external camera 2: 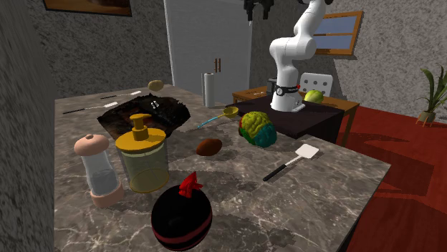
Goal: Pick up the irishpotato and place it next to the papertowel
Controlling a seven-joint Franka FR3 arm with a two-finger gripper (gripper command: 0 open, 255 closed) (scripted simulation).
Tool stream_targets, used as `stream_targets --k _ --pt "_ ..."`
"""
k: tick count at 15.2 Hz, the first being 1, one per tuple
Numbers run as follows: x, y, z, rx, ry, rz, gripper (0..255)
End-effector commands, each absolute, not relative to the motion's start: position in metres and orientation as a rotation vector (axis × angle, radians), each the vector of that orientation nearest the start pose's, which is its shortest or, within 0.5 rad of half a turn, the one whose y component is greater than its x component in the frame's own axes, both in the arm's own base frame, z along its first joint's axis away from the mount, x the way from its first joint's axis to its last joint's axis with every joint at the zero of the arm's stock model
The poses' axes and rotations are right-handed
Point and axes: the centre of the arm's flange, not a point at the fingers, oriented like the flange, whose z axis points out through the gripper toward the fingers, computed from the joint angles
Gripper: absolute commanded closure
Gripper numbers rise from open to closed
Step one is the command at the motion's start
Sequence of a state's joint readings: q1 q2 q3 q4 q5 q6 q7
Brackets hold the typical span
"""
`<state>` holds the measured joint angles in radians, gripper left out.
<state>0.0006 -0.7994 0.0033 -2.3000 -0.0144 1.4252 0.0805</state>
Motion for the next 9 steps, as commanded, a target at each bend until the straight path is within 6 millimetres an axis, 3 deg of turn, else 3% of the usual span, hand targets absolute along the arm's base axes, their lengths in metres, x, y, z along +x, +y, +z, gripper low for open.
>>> stream_targets --k 1,9 --pt "0.288 0.000 0.608 -3.157 0.125 0.118 0" --pt "0.345 0.028 0.526 -3.167 0.130 0.078 0"
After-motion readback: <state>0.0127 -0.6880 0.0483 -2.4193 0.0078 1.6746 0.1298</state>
